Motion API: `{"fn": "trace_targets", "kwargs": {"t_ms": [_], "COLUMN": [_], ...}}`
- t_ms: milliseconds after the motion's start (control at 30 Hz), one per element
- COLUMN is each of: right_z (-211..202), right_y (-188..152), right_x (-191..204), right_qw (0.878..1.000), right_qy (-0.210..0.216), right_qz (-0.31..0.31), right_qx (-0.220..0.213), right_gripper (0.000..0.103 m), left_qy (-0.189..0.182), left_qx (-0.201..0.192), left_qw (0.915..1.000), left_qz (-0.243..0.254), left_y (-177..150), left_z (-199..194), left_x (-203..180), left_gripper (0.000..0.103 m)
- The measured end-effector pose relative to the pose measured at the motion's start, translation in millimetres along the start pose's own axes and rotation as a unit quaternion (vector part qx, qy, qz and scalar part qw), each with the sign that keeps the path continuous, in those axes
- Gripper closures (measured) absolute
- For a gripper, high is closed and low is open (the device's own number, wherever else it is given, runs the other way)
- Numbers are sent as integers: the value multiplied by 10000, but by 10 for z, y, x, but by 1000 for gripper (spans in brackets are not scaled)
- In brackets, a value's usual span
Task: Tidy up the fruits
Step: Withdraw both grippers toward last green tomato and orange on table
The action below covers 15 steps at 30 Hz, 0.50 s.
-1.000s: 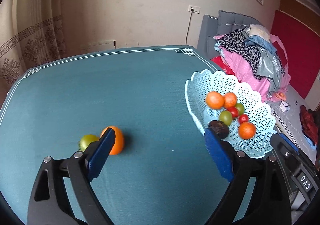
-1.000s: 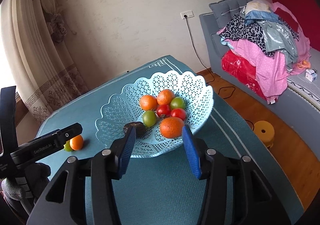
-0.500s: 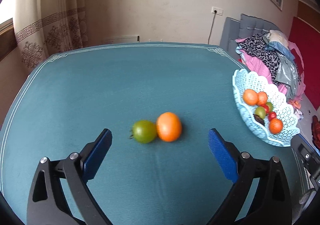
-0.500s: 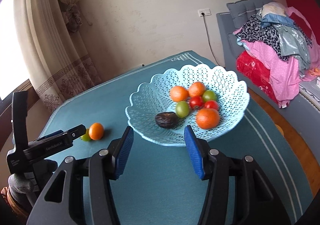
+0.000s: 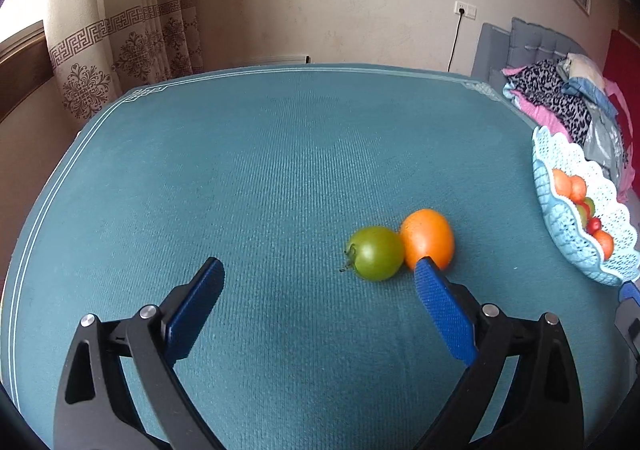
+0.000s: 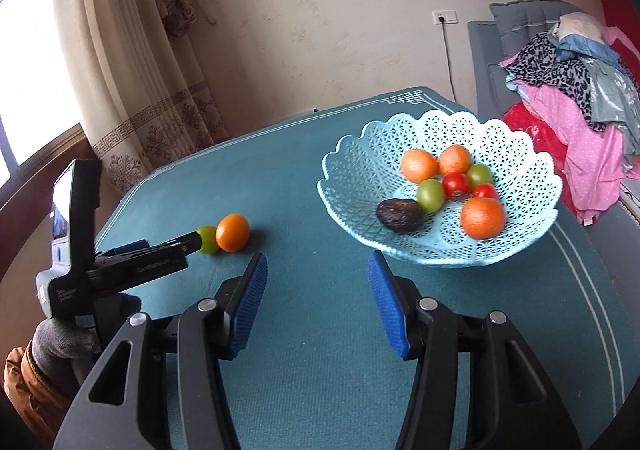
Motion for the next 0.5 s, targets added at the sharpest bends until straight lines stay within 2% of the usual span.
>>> {"fn": "trace_targets", "kwargs": {"t_ms": [100, 467, 500], "right_z": [51, 209, 219], "right_y": [-48, -148, -154], "right_x": [97, 231, 241], "right_qw": [9999, 9987, 9986], "right_qy": [58, 93, 93], "right_qz": [-96, -287, -296], "right_qx": [108, 401, 418], "right_gripper": [50, 50, 50], "left_qy": [-53, -469, -547], "left_qx": [104, 1, 1], "left_qw": [9999, 9988, 9984], "left_qz": [82, 147, 125], "left_y": [-4, 113, 121], "left_z": [92, 191, 195], "left_x": [-14, -107, -108], "left_gripper": [17, 21, 26]}}
Point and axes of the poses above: each gripper's, at about its wrist camera, not at the fingertips, and z roughly the way its jaws point, x to its left, y to its top, the point moved 7 cm from there along z, roughly the way its jaws point, and after that the axes turned 7 degrees about y, right-handed, at the moved point
